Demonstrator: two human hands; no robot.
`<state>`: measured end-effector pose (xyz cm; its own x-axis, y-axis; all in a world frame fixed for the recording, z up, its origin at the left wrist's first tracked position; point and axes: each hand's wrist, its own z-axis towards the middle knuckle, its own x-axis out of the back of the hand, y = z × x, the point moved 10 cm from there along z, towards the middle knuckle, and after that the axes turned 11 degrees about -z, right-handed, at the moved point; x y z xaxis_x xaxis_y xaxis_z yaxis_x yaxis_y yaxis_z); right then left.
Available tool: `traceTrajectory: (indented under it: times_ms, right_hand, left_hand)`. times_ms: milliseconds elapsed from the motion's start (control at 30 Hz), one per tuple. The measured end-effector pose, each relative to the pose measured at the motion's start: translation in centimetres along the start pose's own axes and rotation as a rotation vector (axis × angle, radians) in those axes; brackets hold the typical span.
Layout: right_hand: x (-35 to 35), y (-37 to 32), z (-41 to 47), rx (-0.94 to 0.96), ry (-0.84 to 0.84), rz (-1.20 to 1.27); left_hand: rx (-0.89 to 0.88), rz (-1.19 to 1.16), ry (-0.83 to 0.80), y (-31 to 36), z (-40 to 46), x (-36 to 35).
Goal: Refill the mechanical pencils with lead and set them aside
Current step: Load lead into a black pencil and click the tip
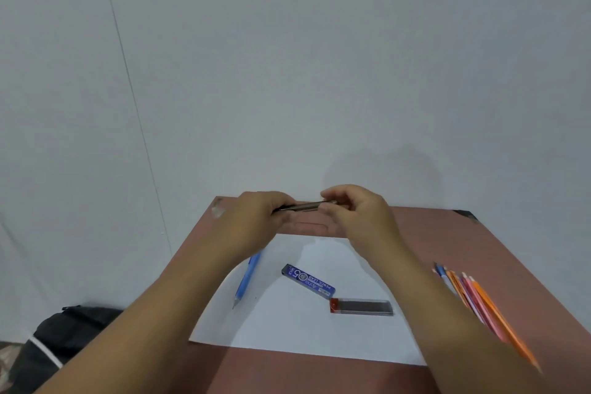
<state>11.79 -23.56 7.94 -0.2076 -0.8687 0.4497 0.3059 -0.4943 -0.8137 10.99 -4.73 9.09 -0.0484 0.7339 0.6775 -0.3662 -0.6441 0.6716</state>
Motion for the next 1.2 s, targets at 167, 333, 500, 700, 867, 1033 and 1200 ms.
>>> traceTrajectory:
  times_ms: [167,333,500,700,867,1033,1200]
  right_hand:
    - [-1.1,3.8,-0.9,-0.303,0.036,0.581]
    - [-0.7,4.3,-0.9,-0.279,0.111,0.425]
    - [1.9,5.6,-0.2,-0.201,0.216,0.059]
    - [-2.9,5.7,-0.8,-0.065,-0.185,-0.445]
    - [-3.4,5.5,-1.1,-0.048,-0.232,-0.493]
    - [-3.3,5.7,-0.9,-0.05,-0.238,-0.496]
    - [-2.6,5.6,-0.8,-0.071,-0.164,-0.42]
  left_hand:
    - [-0.037,-0.192,0.011,-1.2,1.0,-1.6]
    - [-0.104,-0.284,0.052,-2.9,0.6,-2.6]
    - [-0.104,-0.248,0.094,-4.9,0.5,-2.0]
    - [-0.127,-0.244,0.1,-5.2,0.3,-1.4]
    - [-0.107,-0.277,0.084,-5.6,0.3,-1.7]
    - [-0.1,-0.319,0.071,-5.7,0.4,-1.9]
    - [-0.091,-0.33,0.049,-6.4,0.7,-2.4]
